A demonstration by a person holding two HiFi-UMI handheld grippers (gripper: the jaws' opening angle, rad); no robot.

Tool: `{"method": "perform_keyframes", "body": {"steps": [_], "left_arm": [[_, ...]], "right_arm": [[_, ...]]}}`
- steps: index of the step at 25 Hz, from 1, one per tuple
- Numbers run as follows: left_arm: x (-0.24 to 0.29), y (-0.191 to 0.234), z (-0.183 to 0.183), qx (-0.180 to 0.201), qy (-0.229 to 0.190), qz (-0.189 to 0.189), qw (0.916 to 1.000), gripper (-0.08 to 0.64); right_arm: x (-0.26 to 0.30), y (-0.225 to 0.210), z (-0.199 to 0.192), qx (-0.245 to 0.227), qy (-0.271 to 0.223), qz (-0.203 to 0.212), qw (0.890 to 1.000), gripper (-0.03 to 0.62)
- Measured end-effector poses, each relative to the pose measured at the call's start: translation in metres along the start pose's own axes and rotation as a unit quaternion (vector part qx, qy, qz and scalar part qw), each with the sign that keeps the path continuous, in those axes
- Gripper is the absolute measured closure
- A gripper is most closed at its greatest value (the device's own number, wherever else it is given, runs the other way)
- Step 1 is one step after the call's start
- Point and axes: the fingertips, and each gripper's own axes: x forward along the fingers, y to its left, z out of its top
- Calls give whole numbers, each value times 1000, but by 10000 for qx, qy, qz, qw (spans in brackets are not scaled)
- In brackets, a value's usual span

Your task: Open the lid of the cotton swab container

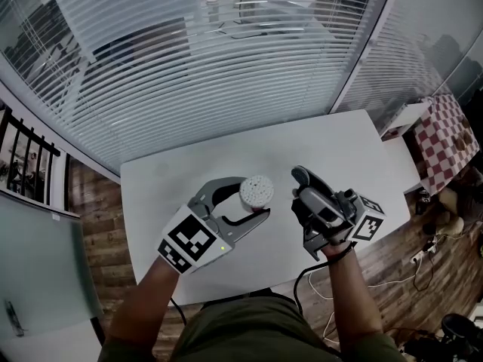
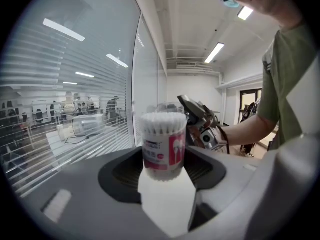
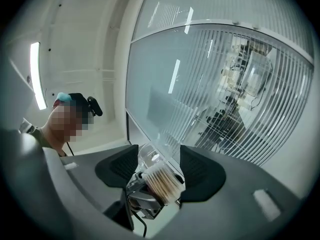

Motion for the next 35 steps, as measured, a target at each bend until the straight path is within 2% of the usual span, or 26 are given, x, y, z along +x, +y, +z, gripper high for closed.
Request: {"method": "perform_keyframes", "body": {"steps": [16, 31, 35], "left_arm": [[-9, 8, -18, 39, 71, 157, 9998, 302], [-15, 13, -20, 54, 12, 147, 9999, 302], [-14, 13, -19, 59, 8, 147, 9999, 302]], "right_arm": [[-8, 18, -8, -80, 109, 60, 9999, 324], [-47, 4, -24, -31, 91, -535, 9985, 325], [-51, 3, -23, -53, 86, -575, 9983, 327]]}}
